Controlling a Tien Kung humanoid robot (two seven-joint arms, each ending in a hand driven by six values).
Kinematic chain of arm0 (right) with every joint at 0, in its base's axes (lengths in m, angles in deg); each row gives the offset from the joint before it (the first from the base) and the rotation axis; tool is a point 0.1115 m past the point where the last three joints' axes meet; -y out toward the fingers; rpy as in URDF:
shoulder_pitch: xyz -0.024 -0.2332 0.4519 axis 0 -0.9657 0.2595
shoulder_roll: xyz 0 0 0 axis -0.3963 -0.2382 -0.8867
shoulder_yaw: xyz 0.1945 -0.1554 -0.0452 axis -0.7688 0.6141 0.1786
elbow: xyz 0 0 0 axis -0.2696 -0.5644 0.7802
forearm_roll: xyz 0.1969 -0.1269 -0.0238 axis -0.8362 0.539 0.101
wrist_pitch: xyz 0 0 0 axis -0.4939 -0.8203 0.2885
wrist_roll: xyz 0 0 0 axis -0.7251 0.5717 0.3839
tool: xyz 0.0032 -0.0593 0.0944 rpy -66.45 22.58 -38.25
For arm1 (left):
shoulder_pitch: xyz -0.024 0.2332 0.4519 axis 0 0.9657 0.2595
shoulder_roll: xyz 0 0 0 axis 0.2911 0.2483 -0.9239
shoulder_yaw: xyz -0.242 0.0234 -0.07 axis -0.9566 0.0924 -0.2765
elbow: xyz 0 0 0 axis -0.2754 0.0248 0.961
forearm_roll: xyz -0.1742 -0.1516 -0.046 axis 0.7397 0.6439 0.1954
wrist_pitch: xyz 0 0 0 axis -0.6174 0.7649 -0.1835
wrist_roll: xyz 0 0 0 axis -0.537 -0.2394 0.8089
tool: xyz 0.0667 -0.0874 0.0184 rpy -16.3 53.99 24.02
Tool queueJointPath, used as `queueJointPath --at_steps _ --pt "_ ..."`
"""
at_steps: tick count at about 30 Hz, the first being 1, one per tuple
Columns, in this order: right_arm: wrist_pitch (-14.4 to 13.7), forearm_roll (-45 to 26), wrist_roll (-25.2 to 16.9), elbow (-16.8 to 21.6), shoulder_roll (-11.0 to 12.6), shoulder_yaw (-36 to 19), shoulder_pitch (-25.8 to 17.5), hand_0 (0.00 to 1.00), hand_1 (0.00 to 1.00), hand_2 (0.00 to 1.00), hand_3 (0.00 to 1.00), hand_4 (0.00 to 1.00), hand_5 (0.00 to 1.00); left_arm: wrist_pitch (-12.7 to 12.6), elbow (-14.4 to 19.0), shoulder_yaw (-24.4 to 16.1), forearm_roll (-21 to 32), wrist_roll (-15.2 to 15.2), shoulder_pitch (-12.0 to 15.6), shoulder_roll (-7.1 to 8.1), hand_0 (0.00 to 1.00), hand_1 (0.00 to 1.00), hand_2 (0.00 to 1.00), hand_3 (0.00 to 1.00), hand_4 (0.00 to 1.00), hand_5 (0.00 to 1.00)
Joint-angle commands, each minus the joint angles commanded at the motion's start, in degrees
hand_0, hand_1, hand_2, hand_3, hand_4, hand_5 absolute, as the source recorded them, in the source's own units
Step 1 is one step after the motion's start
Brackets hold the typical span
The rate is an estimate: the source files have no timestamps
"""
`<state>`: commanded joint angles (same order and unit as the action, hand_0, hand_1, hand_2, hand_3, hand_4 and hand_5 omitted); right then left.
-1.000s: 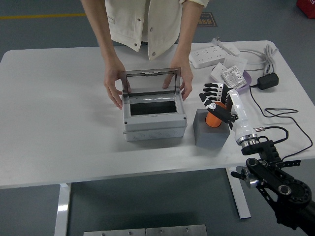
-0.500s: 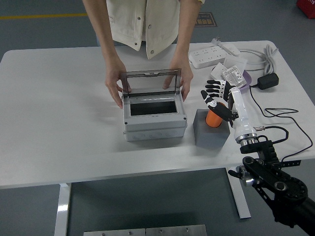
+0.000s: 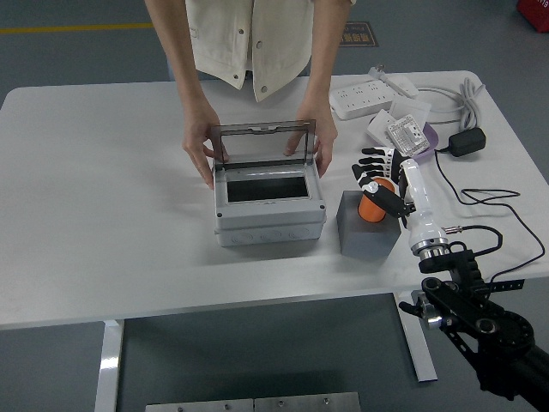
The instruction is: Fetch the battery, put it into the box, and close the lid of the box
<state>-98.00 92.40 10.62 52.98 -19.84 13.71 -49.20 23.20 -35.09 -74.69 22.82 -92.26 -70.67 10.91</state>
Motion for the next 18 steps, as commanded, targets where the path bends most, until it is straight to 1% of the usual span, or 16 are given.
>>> queueJointPath --at_steps 5,9,12,18 --pt "0.0 0.2 0.0 0.0 0.3 0.8 -0.5 0.521 0.544 0.539 0.598 0.762 0.32 0.3 0.0 -6.0 -5.7 -1.2 2.1 -0.72 0.618 0.759 0.595 0.475 0.099 0.002" --pt "-0.1 0.5 0.1 0.1 0.4 1.0 -0.6 0.521 0.547 0.54 0.6 0.759 0.319 0.5 0.0 -10.6 -10.1 -1.9 3.2 -1.0 0.618 0.758 0.595 0.475 0.098 0.002" --pt "-0.2 0.6 0.2 0.0 0.4 1.2 -0.5 0.521 0.547 0.54 0.6 0.759 0.319 0.5 0.0 -11.7 -11.0 -1.9 3.3 -0.93 0.618 0.758 0.595 0.475 0.098 0.002" --pt "-0.4 1.0 0.5 -0.1 0.5 1.8 -0.4 0.522 0.552 0.54 0.598 0.75 0.313 0.4 0.0 -11.1 -10.4 -1.7 2.9 -0.86 0.618 0.759 0.594 0.475 0.098 0.002"
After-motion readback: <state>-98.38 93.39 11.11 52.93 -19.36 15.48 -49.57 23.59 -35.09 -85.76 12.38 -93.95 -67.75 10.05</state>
